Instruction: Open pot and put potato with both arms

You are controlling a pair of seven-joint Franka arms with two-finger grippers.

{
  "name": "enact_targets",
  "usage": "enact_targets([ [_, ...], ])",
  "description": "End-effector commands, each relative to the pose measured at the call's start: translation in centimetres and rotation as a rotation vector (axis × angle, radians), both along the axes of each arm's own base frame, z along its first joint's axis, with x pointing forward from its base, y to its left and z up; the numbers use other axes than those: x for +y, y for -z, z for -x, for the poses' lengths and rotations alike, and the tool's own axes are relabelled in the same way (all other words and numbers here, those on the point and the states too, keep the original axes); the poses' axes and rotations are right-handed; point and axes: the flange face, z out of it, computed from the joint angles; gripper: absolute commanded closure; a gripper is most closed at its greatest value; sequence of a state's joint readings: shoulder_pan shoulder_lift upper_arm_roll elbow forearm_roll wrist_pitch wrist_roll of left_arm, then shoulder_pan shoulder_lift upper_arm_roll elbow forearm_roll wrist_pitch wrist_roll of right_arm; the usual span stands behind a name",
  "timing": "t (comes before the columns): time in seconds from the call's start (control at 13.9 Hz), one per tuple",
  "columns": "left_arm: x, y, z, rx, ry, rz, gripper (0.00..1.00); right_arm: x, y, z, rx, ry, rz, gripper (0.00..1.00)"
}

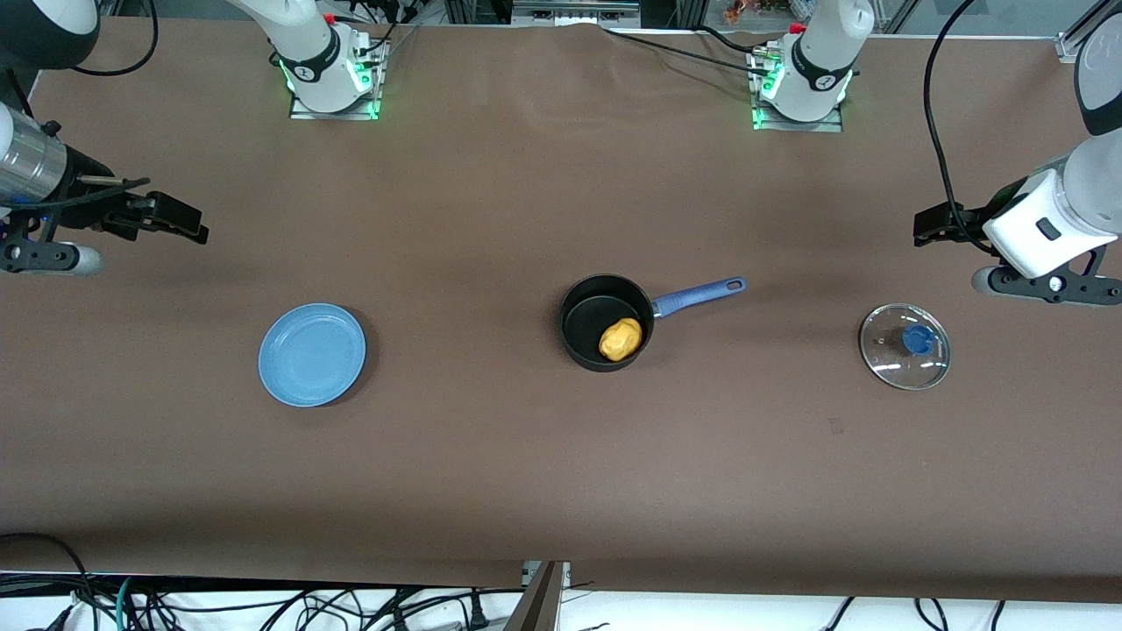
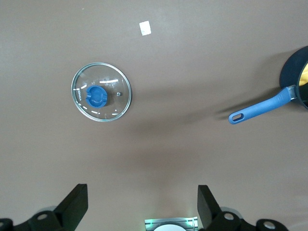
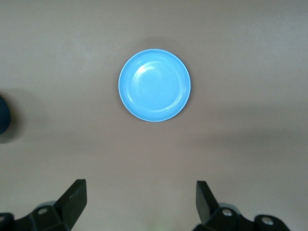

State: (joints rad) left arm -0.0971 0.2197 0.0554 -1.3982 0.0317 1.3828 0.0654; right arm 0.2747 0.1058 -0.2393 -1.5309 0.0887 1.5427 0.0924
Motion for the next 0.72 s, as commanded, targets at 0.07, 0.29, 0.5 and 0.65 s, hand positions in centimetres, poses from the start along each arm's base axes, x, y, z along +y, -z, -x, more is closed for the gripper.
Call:
enact_targets([
  [0.07,1.9,0.3,-0.7,0.002,-0.016,0.018,0.00,-0.5,0.0,0.7,0.004,-0.028,0.009,0.00],
  [0.29,1.8,0.3,-0.7,0.002,-0.016,0.021,0.00,-0.6,-0.5,0.1,-0.019,-0.040,0.057,0.00],
  [0.5,1.8,0.3,-0.7,0.002,-0.018,0.021,0.00,-0.3,-1.4,0.0,-0.030,-0.047,0.062,0.00],
  [0.65,1.9,0.4,-0.7,0.004,-0.019,0.022,0.00,-0.8,-2.0,0.0,-0.042,-0.048,0.061,0.00],
])
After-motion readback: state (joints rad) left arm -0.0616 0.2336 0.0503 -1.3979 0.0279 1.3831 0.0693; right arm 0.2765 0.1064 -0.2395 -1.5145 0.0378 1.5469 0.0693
